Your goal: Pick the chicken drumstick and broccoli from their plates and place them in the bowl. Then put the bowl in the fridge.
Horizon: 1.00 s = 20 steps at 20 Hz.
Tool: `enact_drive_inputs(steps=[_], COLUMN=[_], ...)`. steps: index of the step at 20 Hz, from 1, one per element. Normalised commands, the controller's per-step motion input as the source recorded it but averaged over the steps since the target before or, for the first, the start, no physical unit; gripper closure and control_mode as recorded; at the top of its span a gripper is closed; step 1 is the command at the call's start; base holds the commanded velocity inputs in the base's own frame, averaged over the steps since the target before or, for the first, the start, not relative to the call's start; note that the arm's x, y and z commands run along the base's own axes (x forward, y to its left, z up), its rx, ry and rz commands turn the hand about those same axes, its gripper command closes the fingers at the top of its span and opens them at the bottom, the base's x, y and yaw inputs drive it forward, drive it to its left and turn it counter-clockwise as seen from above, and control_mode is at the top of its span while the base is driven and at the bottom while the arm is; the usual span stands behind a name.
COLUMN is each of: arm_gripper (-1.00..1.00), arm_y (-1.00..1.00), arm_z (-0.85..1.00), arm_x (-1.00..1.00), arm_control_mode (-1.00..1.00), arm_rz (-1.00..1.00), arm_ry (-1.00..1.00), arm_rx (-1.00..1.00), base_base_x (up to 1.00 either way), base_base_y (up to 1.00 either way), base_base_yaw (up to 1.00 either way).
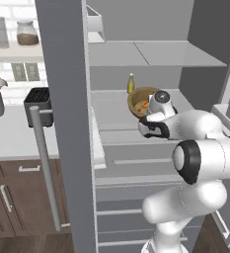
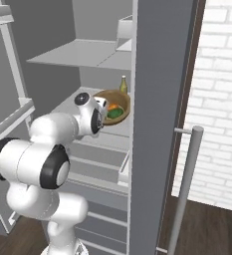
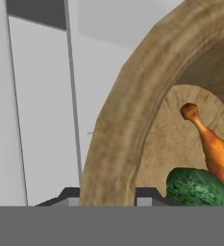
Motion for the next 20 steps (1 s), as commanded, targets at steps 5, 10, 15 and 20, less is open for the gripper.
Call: enact_drive_inputs(steps=[5, 10, 15, 20], arm_gripper=[1.00, 1.00, 1.00, 1.00], arm_y=[-0.17, -0.21, -0.15, -0.10], arm_z=[-0.07, -0.06, -0.16, -0.18], arm_x=[0.28, 0.24, 0.18, 0.26], arm_control_mode=[-1.00, -1.00, -1.00, -1.00], arm_rz=[-0.01, 0.00, 0.00, 0.00], arm_ry=[0.07, 0.12, 0.12, 0.07], arm_rx=[0.00, 0.01, 0.02, 0.00], base_base_x=[0.00, 0.00, 0.00, 0.00], base_base_y=[0.00, 0.00, 0.00, 0.00], base_base_yaw=[0.00, 0.00, 0.00, 0.00])
